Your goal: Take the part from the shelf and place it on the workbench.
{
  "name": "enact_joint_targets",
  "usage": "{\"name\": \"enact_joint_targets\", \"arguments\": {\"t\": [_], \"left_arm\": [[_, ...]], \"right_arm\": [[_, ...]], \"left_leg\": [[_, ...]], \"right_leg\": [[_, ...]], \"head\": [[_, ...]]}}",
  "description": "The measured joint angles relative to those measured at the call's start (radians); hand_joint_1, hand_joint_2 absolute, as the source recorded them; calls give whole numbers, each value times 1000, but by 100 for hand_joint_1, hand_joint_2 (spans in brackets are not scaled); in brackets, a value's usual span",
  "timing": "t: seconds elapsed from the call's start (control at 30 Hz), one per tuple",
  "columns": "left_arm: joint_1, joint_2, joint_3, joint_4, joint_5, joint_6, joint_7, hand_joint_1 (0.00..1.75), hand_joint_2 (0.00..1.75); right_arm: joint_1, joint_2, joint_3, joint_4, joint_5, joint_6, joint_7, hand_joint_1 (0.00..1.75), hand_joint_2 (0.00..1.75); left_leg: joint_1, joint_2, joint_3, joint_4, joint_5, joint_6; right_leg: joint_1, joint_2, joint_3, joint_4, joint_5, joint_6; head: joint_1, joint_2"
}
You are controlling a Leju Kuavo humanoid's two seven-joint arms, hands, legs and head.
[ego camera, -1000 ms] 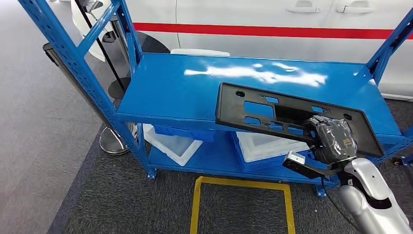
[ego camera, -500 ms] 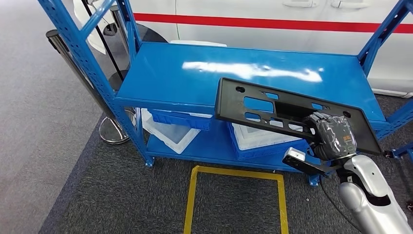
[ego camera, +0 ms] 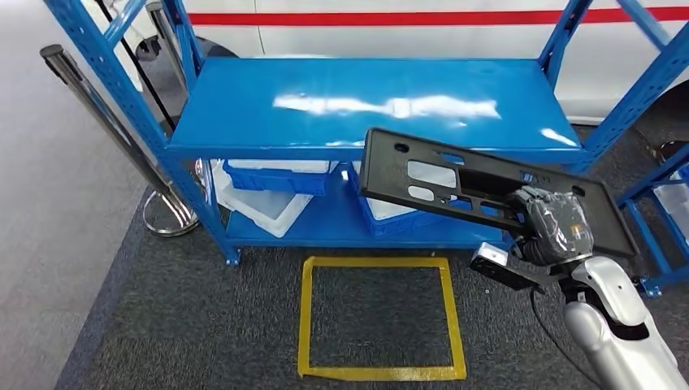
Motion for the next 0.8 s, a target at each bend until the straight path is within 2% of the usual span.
{"name": "enact_joint_targets", "arguments": {"t": [0.03,0.07,0.1,0.13,0.17,0.2,0.23,0.27,0.3,0.33,0.37,0.4,0.43,0.47,0.5,0.57,0.6,0.63,0.7,0.73,0.77,0.8], "left_arm": [[1,0,0,0,0,0,0,0,175],[1,0,0,0,0,1,0,0,175],[1,0,0,0,0,1,0,0,175],[1,1,0,0,0,1,0,0,175],[2,1,0,0,0,1,0,0,175],[2,1,0,0,0,1,0,0,175],[2,1,0,0,0,2,0,0,175],[2,1,0,0,0,2,0,0,175],[2,1,0,0,0,2,0,0,175],[1,1,0,0,0,2,0,0,175],[1,1,0,0,0,1,0,0,175],[0,2,0,0,0,1,0,0,175],[0,4,-1,0,0,1,0,0,175],[0,5,-1,0,0,1,0,0,175],[0,6,-1,0,0,1,0,0,175],[-3,5,-2,0,0,0,0,0,175],[-4,4,-2,0,0,0,0,0,175],[-5,3,-3,0,0,0,0,0,175],[-3,3,-3,0,0,0,0,0,175],[-1,3,-3,0,0,0,0,0,175],[1,4,-3,0,0,1,1,0,175],[2,4,-3,0,0,1,1,0,175]], "right_arm": [[0,1,0,1,0,0,0,175,175],[0,1,0,1,0,0,0,175,175],[-1,1,0,2,0,1,0,175,175],[-2,2,0,2,0,1,0,175,175],[-3,4,0,2,0,1,0,175,175],[-4,5,1,3,0,2,0,175,175],[-5,7,1,3,0,2,0,175,175],[-5,9,1,4,0,4,0,175,175],[-6,10,2,5,0,5,1,175,175],[-7,12,2,6,0,7,1,175,175],[-8,13,2,7,0,9,1,175,175],[-10,14,2,7,0,11,2,175,175],[-14,16,2,7,0,12,2,175,175],[-17,17,2,7,0,13,3,175,175],[-19,19,2,7,0,14,3,175,175],[-21,21,2,8,0,15,3,175,175],[-22,21,2,9,0,15,3,175,175],[-23,21,3,10,0,15,3,175,175],[-28,22,3,13,-1,16,3,175,175],[-29,23,4,14,-1,17,3,175,175],[-29,24,5,15,-1,17,3,175,175],[-28,25,5,17,-1,17,4,175,175]], "left_leg": [[-1,7,-2,1,4,-5],[2,1,-6,5,-2,-12],[4,-17,-12,19,-23,-20],[8,-43,-23,48,-61,-27],[10,-70,-34,96,-113,-33],[11,-87,-47,154,-161,-34],[12,-95,-54,209,-195,-34],[12,-97,-52,246,-206,-32],[12,-99,-37,255,-193,-28],[12,-102,-8,232,-166,-23],[11,-112,34,182,-136,-14],[10,-132,84,113,-120,-3],[10,-151,129,40,-117,3],[8,-167,160,-13,-120,6],[7,-175,175,-45,-123,6],[7,-159,173,-68,-99,5],[9,-146,169,-79,-83,9],[12,-131,162,-88,-67,14],[13,-103,137,-91,-42,21],[12,-88,121,-85,-34,22],[12,-74,104,-77,-27,21],[13,-60,84,-67,-21,19]], "right_leg": [[-1,7,-6,-2,4,-14],[-2,15,-14,-2,12,-25],[-3,23,-24,-3,22,-37],[-3,31,-35,-4,33,-47],[-3,40,-48,-4,45,-54],[-2,51,-62,-4,56,-58],[0,63,-77,-4,68,-60],[1,75,-93,-3,81,-60],[3,87,-108,-2,93,-60],[4,99,-123,-2,105,-58],[5,112,-137,-2,117,-57],[6,123,-148,-2,128,-54],[5,133,-157,-2,140,-50],[3,143,-162,-7,153,-44],[0,152,-165,-14,167,-37],[-5,168,-168,-36,192,-23],[-4,158,-172,-36,183,-17],[-2,140,-180,-19,152,-13],[-2,94,-202,81,46,-4],[-5,83,-213,149,5,2],[-9,79,-219,209,-13,8],[-13,76,-213,245,-5,15]], "head": [[0,0],[0,0],[0,0],[0,0],[0,0],[0,0],[0,0],[0,0],[0,0],[0,0],[0,0],[0,0],[0,0],[0,0],[0,0],[0,0],[1,0],[2,0],[3,0],[2,0],[2,0],[2,0]]}}
